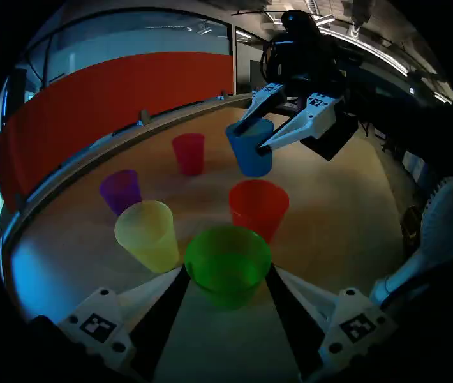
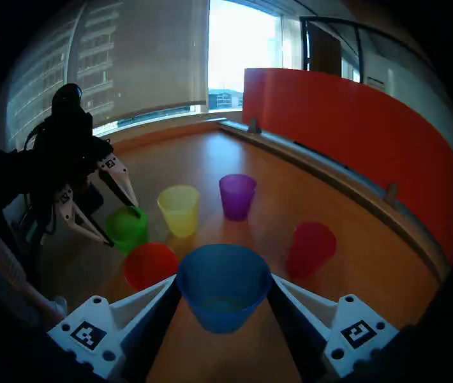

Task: Pour water

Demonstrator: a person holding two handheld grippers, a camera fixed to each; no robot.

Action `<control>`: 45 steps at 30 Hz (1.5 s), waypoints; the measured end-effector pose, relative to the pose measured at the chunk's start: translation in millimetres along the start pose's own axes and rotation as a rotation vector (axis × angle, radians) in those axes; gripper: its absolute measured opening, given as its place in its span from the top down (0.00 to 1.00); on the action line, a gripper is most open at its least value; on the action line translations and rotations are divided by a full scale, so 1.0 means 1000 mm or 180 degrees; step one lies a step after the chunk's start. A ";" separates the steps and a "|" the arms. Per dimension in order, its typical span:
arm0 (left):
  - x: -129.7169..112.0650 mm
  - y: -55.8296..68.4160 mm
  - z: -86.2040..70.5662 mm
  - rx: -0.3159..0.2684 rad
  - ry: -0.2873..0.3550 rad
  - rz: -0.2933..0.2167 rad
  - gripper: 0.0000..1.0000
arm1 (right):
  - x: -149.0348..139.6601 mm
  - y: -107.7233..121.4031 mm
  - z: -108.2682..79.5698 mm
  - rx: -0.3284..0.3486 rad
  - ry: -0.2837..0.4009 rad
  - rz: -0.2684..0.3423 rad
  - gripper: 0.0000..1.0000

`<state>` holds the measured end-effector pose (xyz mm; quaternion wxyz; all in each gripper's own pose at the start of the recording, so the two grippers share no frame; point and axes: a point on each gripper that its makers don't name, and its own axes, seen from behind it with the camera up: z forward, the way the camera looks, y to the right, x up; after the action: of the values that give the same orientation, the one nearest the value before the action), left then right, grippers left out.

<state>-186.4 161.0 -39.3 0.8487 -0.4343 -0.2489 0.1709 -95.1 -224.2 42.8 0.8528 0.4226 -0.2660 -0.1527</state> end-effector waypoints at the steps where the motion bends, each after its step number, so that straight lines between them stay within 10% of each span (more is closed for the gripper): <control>1: -0.001 0.000 0.000 0.0003 -0.0004 0.0003 0.15 | -0.001 0.000 0.001 0.0001 -0.0006 0.0001 0.08; 45: -0.019 0.001 0.000 0.0036 -0.0079 0.0020 0.08 | -0.057 -0.008 0.018 -0.0055 -0.0223 -0.0024 0.07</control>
<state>-202.0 151.8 -45.6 0.8474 -0.4281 -0.2570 0.1804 -151.9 -212.5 26.7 0.8461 0.4106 -0.2927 -0.1730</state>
